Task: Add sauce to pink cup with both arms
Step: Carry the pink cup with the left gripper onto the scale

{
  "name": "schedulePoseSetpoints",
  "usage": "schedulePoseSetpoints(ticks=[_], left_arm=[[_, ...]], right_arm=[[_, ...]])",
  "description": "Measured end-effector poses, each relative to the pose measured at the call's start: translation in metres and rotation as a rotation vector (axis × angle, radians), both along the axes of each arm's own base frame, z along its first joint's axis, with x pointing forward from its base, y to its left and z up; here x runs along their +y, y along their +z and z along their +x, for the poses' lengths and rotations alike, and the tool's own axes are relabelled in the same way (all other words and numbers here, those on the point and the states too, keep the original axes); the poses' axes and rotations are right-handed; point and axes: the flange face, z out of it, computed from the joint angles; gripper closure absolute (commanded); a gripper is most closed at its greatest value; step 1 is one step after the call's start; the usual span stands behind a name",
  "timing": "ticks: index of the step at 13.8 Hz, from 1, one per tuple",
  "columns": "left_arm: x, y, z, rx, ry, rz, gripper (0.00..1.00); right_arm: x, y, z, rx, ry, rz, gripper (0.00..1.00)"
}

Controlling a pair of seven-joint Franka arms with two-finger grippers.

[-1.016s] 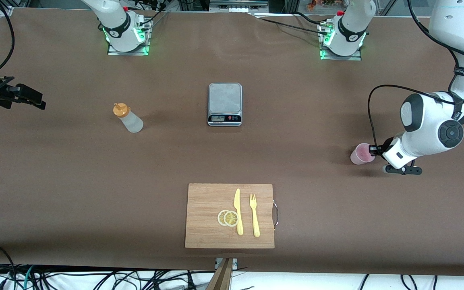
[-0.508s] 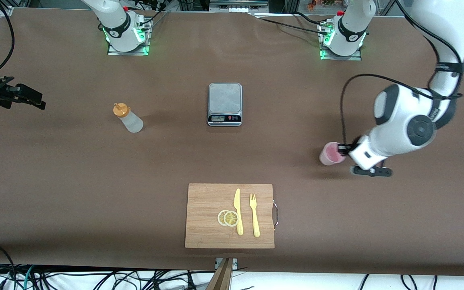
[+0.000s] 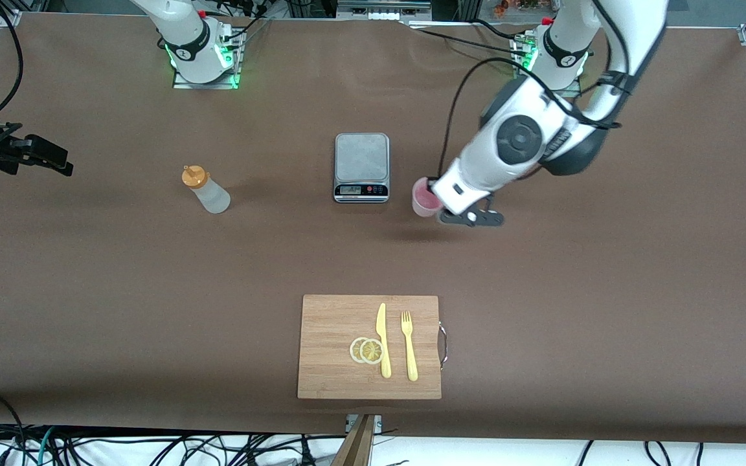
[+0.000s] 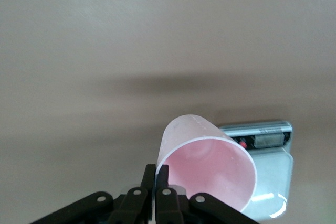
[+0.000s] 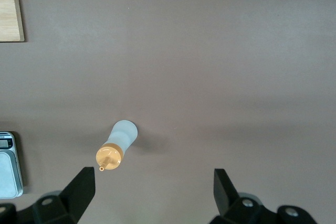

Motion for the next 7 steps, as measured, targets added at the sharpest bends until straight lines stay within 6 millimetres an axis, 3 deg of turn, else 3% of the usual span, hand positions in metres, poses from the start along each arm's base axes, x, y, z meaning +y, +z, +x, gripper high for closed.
schedulePoseSetpoints(ticks=[4, 7], left_arm=[[-0.082, -0.011, -0.069, 0.010, 0.000, 0.018, 1.00], [-0.120, -0.025, -0.113, 0.017, -0.004, 0.025, 1.00]], right_arm=[[0.000, 0.000, 0.000, 0.000, 0.000, 0.000, 0.00], [0.000, 0.000, 0.000, 0.000, 0.000, 0.000, 0.00]])
